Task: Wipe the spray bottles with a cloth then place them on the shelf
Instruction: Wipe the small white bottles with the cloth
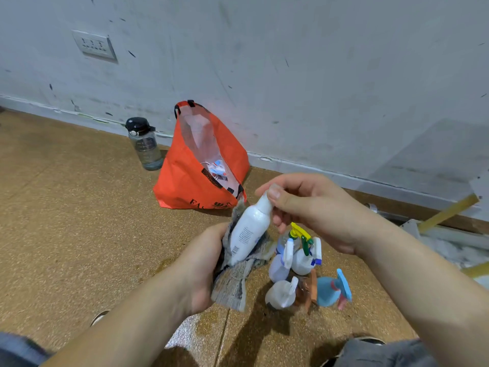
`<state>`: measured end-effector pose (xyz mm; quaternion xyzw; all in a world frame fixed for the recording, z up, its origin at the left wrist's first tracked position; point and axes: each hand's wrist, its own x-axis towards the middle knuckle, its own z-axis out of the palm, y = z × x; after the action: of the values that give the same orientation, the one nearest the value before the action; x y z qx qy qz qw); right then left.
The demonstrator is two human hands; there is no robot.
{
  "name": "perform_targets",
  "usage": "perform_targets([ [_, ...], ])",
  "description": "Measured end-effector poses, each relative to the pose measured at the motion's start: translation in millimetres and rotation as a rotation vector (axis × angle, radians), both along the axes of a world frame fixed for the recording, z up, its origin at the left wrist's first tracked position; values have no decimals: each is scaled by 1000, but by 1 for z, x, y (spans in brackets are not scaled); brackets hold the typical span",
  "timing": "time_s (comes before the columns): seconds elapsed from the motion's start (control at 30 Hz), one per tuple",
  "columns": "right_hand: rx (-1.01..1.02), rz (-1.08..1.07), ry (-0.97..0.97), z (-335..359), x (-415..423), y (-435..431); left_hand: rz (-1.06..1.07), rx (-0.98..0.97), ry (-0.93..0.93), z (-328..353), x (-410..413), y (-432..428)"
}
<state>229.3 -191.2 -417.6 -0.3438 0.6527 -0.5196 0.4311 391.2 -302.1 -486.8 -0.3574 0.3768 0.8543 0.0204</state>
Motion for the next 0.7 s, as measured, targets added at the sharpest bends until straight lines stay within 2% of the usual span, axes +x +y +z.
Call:
perform_targets([
  [0.1,41,-78,81,-6,1,-2,1,-49,-72,-8,-2,1],
  [0.13,60,-114,112,-9,2,-3,32,-126,-78,-9,-3,3],
  [0.17,84,-146,139,-12,3,-4,82,-270,-74,-6,-4,7],
  [0.23,123,-193,166,-18,10,-6,167,-721,16,1,-1,14],
  [0.3,133,-208,194,-26,20,-7,39,-1239,157,1,3,20],
  [0.33,130,-207,217,-29,25,-9,-11,-1418,184,-1,6,21],
  [0.37,123,-200,236,-30,28,-9,-10,-1481,207,-3,6,20],
  [0.43,74,-158,246,-29,30,-9,58,-1316,261,0,6,17],
  [0.5,18,-106,247,-22,25,-8,82,-931,250,4,4,11],
  [0.57,-28,-59,244,-16,20,-5,57,-596,101,1,0,2],
  [0.7,10,39,103,-16,8,-1,41,-349,43,1,-4,9],
])
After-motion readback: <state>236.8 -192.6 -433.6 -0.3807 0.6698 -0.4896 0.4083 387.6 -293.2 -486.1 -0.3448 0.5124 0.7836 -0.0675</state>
